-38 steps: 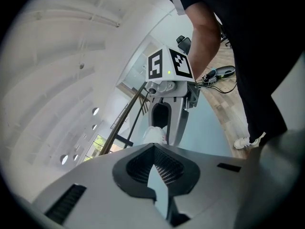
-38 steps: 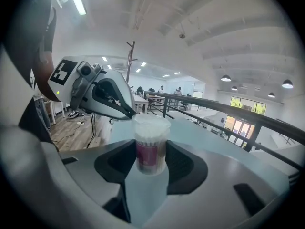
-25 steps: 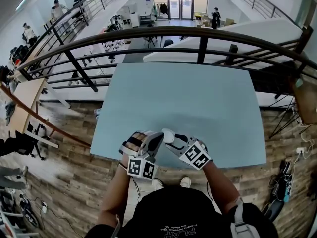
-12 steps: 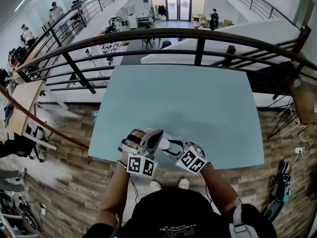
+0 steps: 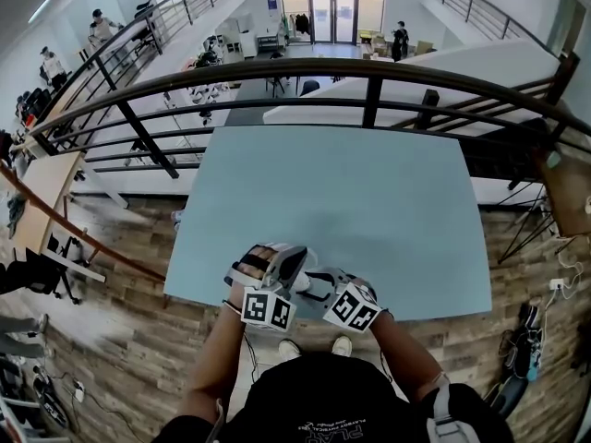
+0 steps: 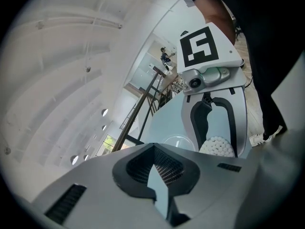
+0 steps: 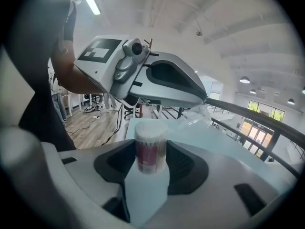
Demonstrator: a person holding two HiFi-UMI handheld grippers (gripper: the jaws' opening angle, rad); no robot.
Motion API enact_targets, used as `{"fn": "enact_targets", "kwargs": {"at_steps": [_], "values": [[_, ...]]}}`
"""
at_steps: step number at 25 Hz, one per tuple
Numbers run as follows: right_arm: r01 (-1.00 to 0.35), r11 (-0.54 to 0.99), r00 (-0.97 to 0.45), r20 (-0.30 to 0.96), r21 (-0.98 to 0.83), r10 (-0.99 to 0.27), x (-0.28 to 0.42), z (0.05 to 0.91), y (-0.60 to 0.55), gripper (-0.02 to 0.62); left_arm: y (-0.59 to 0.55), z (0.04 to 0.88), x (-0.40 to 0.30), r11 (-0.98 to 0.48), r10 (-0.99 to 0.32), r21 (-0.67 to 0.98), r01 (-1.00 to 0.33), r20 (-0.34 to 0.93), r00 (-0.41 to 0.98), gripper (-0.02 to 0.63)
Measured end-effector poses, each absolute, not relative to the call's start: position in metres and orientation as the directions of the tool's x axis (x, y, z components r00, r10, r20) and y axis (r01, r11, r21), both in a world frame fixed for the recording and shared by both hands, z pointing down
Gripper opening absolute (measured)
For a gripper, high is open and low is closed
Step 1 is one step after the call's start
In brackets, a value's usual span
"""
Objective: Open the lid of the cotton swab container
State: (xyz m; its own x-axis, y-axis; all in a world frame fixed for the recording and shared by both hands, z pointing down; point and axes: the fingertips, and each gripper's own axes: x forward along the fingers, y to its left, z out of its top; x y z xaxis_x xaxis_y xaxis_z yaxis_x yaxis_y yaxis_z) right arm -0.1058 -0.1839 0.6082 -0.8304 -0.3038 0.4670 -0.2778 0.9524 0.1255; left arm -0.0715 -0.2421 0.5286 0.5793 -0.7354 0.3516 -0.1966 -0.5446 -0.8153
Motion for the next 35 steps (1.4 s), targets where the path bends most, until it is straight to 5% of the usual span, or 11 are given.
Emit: {"fn": "enact_targets", "kwargs": {"at_steps": [12, 21, 26, 35], "values": [[-0.378, 0.922, -0.826, 0.42, 0.081, -0.375, -0.091, 0.6, -0.209, 0.213, -0.25, 0.518, -0.089, -0.559, -0.772, -0.719, -0.413, 0.269, 0.576, 0.009], [-0.564, 0.819, -0.749, 0.348, 0.112, -0.563, -0.081, 0.58, -0.242, 0.216, -0.242, 0.516, -0.105, -0.582, -0.792, -0.534, -0.614, 0.201, 0.576, 0.009], [-0.641, 0.76, -0.702, 0.317, 0.11, -0.638, -0.069, 0.573, -0.253, 0.222, -0.235, 0.514, -0.11, -0.588, -0.806, -0.282, -0.758, 0.12, 0.58, 0.009], [-0.757, 0.645, -0.609, 0.24, 0.108, -0.756, -0.043, 0.558, -0.267, 0.222, -0.227, 0.527, -0.126, -0.596, -0.802, -0.031, -0.803, 0.08, 0.592, 0.009]]}}
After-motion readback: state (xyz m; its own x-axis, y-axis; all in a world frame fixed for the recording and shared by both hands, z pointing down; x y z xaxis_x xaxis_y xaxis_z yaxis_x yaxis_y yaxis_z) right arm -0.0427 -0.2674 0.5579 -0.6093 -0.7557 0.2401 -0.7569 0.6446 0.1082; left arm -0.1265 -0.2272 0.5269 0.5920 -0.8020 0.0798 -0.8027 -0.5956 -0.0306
